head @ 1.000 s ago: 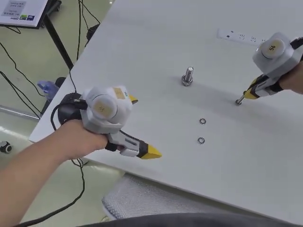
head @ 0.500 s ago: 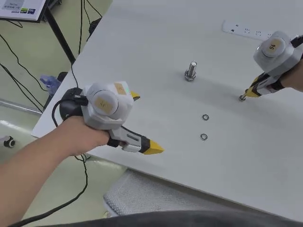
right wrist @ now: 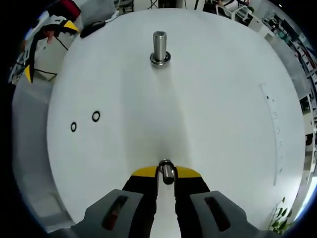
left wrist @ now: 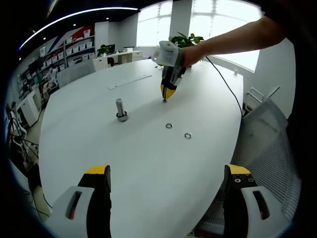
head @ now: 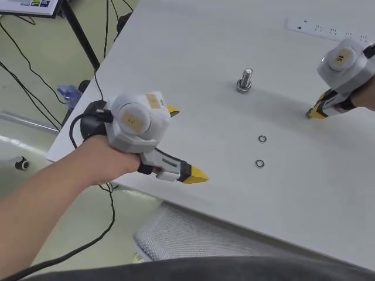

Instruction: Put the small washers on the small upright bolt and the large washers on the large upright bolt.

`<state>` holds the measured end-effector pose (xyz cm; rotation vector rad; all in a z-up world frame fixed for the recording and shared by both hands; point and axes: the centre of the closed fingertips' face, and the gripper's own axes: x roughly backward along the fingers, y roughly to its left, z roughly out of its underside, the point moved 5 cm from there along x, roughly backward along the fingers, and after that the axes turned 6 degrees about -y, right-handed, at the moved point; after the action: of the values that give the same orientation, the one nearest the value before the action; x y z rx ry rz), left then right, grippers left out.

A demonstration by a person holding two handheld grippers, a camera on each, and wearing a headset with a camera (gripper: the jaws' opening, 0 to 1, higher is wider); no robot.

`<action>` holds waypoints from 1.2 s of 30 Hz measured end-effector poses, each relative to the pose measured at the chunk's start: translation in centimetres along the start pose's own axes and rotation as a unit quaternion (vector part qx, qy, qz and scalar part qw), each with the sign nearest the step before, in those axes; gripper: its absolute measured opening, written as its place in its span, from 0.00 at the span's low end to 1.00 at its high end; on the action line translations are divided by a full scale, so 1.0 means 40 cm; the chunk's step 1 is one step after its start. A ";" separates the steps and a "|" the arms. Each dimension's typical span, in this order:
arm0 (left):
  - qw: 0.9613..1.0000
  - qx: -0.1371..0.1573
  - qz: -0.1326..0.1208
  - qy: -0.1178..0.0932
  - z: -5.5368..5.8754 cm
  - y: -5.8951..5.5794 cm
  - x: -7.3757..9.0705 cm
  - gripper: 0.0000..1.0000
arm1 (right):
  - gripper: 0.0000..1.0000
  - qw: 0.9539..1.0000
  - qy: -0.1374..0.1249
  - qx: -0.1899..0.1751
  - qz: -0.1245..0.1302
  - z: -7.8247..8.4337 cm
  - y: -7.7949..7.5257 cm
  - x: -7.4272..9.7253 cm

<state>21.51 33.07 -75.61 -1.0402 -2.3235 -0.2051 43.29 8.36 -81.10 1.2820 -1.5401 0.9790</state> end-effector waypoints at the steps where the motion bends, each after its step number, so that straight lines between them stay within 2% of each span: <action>1: 1.000 0.001 0.000 0.001 0.002 -0.001 0.000 0.95 | 0.13 1.000 0.001 0.000 0.000 0.001 0.001 -0.001; 11: 1.000 0.004 0.003 0.002 0.008 -0.010 -0.002 0.94 | 0.13 1.000 0.007 0.002 -0.004 0.010 0.009 -0.010; 23: 1.000 0.008 0.005 0.000 0.009 -0.008 -0.006 0.92 | 0.14 1.000 0.008 0.005 -0.004 0.007 -0.002 -0.022; 36: 1.000 0.009 0.003 -0.002 0.013 -0.011 0.004 0.90 | 0.19 1.000 0.004 0.010 -0.006 -0.004 -0.009 -0.018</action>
<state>20.88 33.04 -75.90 -1.0399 -2.3213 -0.1796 43.74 8.67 -81.70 1.2988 -1.5184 0.9931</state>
